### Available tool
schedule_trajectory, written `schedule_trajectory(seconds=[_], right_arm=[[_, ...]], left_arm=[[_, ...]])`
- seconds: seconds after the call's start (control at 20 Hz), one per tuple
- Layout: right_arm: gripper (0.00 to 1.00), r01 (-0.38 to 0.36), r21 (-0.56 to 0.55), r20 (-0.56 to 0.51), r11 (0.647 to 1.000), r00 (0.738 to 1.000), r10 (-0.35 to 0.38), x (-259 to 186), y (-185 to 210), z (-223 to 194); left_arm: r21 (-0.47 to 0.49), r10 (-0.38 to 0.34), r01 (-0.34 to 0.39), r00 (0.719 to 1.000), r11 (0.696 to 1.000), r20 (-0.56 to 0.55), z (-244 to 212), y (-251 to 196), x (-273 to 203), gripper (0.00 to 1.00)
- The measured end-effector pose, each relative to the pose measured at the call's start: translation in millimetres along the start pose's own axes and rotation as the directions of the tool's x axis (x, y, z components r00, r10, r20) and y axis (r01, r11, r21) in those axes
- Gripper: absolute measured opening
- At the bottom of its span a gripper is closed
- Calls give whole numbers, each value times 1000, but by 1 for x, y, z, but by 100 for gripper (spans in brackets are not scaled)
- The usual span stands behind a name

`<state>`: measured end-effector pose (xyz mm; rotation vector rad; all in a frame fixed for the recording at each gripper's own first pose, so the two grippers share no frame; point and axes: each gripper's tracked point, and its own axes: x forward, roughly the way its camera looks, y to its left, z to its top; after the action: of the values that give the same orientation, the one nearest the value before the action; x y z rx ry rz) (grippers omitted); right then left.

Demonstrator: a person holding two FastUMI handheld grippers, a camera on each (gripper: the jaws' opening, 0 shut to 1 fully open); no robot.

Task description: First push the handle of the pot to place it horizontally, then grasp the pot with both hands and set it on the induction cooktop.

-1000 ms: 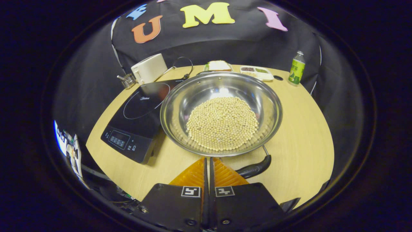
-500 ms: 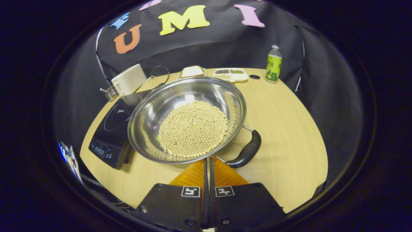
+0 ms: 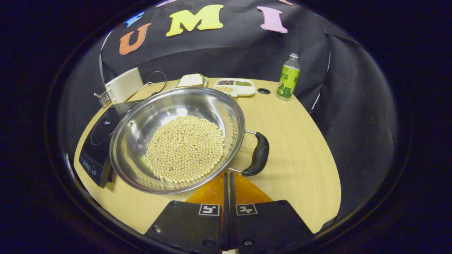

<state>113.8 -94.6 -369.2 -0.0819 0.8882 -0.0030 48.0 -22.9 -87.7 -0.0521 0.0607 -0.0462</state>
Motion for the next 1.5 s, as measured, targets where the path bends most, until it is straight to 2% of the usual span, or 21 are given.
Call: schedule_trajectory(seconds=[0.05, 0.1, 0.15, 0.3, 0.35, 0.4, 0.5, 0.55, 0.7, 0.75, 0.8, 0.85, 0.9, 1.1, 1.25, 1.35, 1.5], right_arm=[[0, 1, 6, 5, 1000, 1000, -1, 3, -4, 3], [4, -5, 20, 11, 1000, 1000, 5, 7, -7, 9], [1, -18, 36, 19, 999, 1000, 17, 9, -9, 13], [4, -42, 57, 46, 997, 998, 40, 17, -17, 25], [1, -41, 49, 56, 998, 998, 38, 22, -20, 29], [4, -37, 35, 69, 999, 997, 34, 25, -22, 33], [1, -21, 18, 93, 1000, 995, 19, 29, -26, 38], [4, -6, 14, 103, 1000, 995, 5, 32, -29, 41], [1, 18, 33, 109, 999, 994, -22, 31, -33, 43], [4, 16, 51, 116, 999, 993, -21, 31, -35, 44], [14, 13, 57, 121, 998, 993, -19, 29, -34, 45], [17, 23, 61, 130, 998, 991, -31, 25, -37, 45], [24, 32, 69, 148, 997, 988, -42, 22, -40, 47], [63, 79, 64, 232, 995, 968, -92, -3, -47, 61], [69, 86, 49, 277, 995, 956, -96, -19, -44, 71], [87, 76, 50, 284, 996, 955, -87, -23, -40, 75], [84, 77, 40, 292, 996, 953, -86, -24, -37, 82]], left_arm=[[8, -4, 4, 1000, 1000, -13, -5, -1, 6, 94], [17, -6, 6, 1000, 1000, -27, -12, -2, 11, 94], [21, -8, 8, 999, 1000, -42, -16, -3, 15, 94], [37, -6, 8, 998, 999, -59, -19, -5, 27, 94], [38, -5, 8, 998, 999, -63, -20, -5, 30, 94], [36, -5, 8, 998, 999, -65, -21, -5, 33, 94], [27, 3, -1, 998, 1000, -69, -25, -1, 40, 94], [18, 12, -11, 997, 1000, -74, -28, 3, 44, 94], [-8, 7, -8, 996, 1000, -90, -37, 3, 62, 94], [-10, 4, -5, 995, 1000, -95, -41, 2, 70, 94], [-13, 1, -2, 993, 1000, -116, -51, 2, 77, 94], [-22, -7, 3, 990, 1000, -141, -62, -1, 84, 94], [-32, -17, 12, 987, 999, -162, -71, -5, 91, 94], [17, 1, 3, 974, 1000, -227, -103, -10, 113, 94], [-4, -35, 36, 957, 999, -287, -130, -26, 124, 94], [-1, -45, 47, 948, 999, -314, -140, -32, 130, 94], [-5, -67, 70, 930, 998, -361, -162, -42, 138, 94]])
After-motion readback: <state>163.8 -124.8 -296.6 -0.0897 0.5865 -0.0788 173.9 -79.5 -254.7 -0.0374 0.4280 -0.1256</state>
